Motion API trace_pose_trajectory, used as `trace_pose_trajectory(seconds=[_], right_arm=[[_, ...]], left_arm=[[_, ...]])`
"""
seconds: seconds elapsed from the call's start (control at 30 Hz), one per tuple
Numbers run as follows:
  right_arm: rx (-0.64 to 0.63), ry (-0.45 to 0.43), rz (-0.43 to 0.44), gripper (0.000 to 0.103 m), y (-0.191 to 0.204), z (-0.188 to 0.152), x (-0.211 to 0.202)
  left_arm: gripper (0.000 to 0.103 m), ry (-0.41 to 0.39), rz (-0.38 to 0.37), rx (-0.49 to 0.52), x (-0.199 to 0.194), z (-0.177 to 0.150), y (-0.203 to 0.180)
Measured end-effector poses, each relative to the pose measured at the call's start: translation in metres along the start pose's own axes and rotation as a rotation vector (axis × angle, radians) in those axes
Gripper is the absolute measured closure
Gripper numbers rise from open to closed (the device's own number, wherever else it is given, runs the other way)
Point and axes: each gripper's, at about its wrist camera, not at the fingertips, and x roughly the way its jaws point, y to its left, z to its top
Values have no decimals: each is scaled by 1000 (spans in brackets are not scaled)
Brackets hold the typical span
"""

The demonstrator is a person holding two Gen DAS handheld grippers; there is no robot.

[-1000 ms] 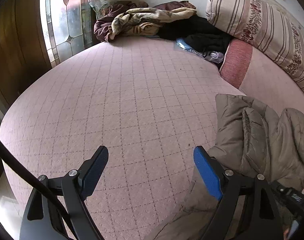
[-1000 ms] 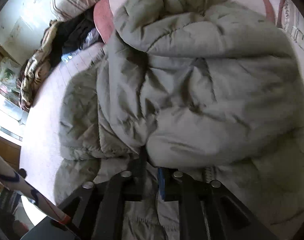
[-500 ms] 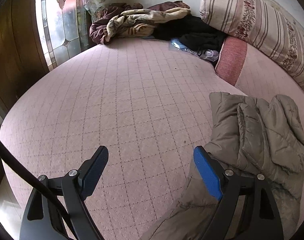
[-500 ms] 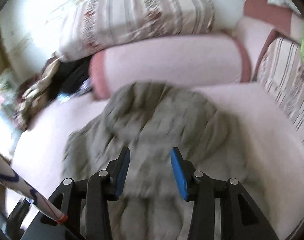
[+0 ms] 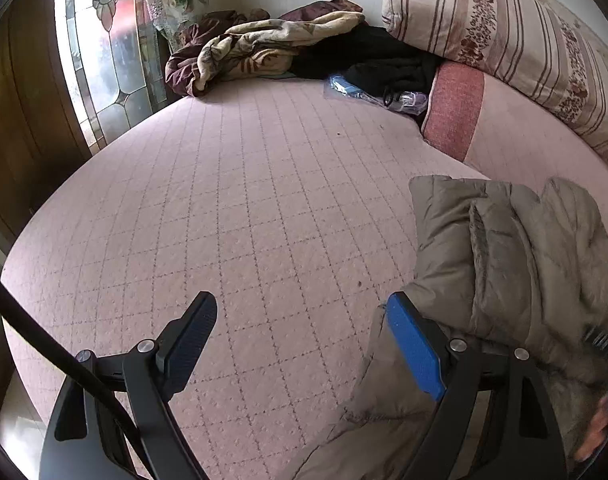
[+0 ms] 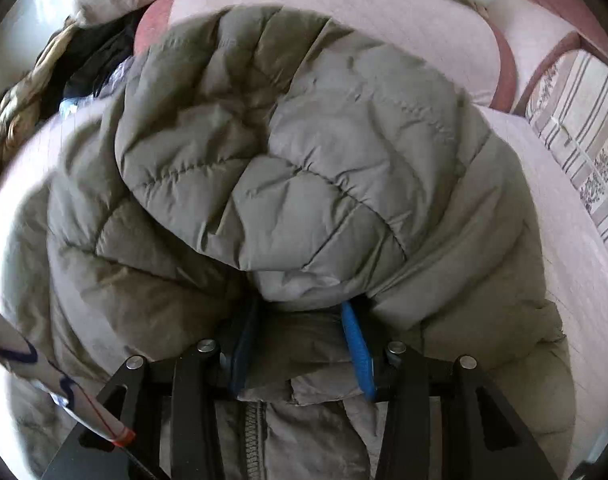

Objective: Fold large clothes

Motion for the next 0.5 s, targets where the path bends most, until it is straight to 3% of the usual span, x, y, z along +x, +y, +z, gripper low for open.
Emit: trace_pose_trajectory(seconds=[0.13,0.27,0.4,0.43,0.5], right_arm=[[37,-151,37,57,3,17,-52],[-13,-204,60,57,30,29,-70],[-36,-82,71,57,46,26,-24],[-51,22,78,57,51,22,4],[-71,27,34,56,54,19,15]], left_arm=[[17,-12,13,-20,-3,0,7],[17,1,16,-41,-1,1,13],[17,-1,25,-37,0,1,16],[17,-3,27,-37,-1,1,17],[17,-3,32,-44,0,1,21]])
